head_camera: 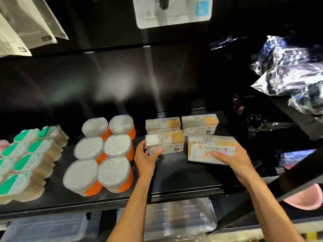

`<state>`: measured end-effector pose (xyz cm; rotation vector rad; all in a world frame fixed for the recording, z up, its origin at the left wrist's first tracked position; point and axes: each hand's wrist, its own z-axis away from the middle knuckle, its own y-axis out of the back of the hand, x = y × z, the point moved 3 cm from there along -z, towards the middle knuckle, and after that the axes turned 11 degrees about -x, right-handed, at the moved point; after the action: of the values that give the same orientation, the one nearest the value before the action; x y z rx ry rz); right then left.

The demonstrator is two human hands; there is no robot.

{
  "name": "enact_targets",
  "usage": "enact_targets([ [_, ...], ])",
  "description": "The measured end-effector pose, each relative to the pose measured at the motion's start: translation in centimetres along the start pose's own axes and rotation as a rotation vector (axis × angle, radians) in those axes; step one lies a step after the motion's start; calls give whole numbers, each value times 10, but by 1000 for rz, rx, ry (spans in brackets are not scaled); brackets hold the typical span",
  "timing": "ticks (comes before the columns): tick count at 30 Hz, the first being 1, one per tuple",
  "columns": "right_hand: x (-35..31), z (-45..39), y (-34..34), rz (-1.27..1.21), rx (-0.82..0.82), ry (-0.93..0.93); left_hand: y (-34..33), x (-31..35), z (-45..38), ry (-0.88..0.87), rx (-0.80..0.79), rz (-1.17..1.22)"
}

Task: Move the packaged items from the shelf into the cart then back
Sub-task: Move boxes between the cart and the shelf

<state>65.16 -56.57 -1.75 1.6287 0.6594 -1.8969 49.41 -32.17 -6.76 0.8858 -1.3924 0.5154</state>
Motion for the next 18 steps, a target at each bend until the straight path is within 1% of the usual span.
enact_targets([
  [12,-4,-1,7,6,0,1,-2,4,1,-48,-17,38],
  [18,-6,2,7,-3,-2,1,-1,8,-1,-65,-21,9],
])
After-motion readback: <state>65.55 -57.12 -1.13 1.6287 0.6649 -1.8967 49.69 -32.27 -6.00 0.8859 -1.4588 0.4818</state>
